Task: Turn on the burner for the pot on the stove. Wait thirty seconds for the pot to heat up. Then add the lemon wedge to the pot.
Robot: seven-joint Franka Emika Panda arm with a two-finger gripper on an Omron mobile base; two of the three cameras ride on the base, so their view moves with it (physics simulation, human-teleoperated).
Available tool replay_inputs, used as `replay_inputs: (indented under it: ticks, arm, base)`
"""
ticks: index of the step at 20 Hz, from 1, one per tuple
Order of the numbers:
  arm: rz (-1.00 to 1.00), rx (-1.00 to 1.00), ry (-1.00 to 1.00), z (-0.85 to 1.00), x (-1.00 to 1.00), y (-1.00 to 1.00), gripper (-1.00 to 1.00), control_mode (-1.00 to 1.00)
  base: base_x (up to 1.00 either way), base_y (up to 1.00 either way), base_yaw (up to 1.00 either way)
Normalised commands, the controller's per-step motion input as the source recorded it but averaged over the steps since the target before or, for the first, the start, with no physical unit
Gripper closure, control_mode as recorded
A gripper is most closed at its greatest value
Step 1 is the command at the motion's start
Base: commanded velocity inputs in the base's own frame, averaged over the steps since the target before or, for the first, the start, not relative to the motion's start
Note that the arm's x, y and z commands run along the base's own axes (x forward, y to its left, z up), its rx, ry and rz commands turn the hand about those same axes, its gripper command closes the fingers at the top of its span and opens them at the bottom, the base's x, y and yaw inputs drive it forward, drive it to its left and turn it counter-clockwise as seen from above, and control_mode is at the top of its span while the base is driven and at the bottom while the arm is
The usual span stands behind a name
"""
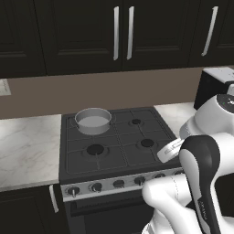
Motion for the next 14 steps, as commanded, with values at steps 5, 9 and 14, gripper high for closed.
replay_inputs:
  ticks: [5, 9, 14]
  arm:
    - [0.0, 0.0, 0.0, 0.0, 0.0, 0.0, -1.0, -1.0]
    - [0.0, 0.0, 0.0, 0.0, 0.0, 0.0, -1.0, -1.0]
    - [0.0, 0.0, 0.0, 0.0, 0.0, 0.0, -1.0, -1.0]
  base:
    - [0.0, 0.0, 0.0]
    - [0.0, 0.0, 0.0]
    - [0.0, 0.0, 0.0]
